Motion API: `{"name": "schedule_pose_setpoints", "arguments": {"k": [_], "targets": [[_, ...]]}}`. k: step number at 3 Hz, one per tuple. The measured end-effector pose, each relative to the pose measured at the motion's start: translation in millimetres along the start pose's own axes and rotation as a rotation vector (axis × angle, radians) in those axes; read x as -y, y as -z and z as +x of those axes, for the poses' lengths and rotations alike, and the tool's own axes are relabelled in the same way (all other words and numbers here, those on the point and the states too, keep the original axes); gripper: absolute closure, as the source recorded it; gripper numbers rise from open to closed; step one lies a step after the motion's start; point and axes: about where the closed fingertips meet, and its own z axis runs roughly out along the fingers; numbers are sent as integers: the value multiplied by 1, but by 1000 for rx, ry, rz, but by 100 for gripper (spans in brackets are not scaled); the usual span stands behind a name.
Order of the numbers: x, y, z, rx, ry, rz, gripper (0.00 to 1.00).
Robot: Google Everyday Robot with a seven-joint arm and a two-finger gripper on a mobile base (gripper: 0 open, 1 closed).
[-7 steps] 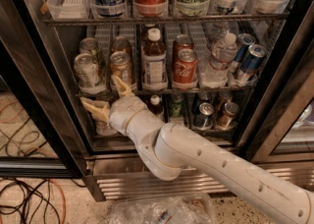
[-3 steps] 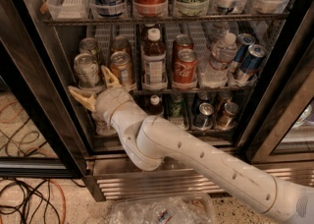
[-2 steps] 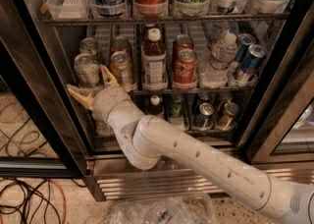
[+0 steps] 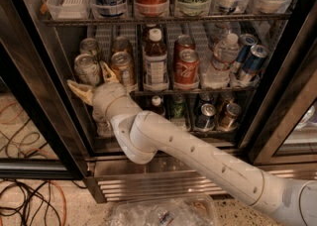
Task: Pick 7up can from middle shelf of fridge
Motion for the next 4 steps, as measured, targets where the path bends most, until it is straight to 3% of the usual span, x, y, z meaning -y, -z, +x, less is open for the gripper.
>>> {"name": "schedule_pose_setpoints", "arguments": {"k": [1, 2, 4], "targets": [[10, -9, 5, -8, 11, 15, 30], [11, -10, 5, -8, 10, 16, 48], [8, -9, 2, -3, 7, 13, 95]]}}
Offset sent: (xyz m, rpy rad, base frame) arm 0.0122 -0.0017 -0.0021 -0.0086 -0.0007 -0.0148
